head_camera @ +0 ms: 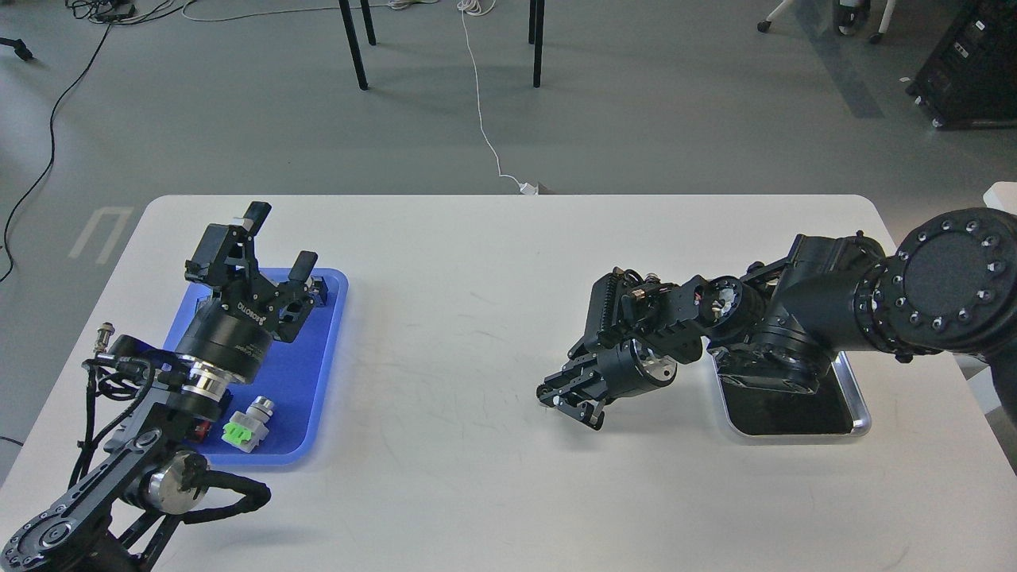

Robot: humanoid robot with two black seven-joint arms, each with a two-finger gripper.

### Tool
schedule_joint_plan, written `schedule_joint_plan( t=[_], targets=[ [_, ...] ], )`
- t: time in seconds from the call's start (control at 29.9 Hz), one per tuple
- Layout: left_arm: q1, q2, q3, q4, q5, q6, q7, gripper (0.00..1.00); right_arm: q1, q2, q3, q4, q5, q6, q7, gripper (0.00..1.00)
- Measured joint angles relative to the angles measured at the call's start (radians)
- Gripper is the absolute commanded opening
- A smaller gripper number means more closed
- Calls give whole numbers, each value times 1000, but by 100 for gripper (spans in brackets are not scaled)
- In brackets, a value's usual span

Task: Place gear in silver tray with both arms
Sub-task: 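Reach the right gripper to the black gear and grasp it, then carry the gear into the silver tray and open the right gripper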

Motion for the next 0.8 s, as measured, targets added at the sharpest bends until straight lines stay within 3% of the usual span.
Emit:
schedule_joint_plan(
  t=[0.43,0.8],
  targets=[
    [-1,3,1,-7,0,1,0,98,110,-6,8,19,15,-37,0,15],
    [-1,-1,3,-9,0,0,0,98,166,-311,-53,21,-60,-29,0,16]
  ],
)
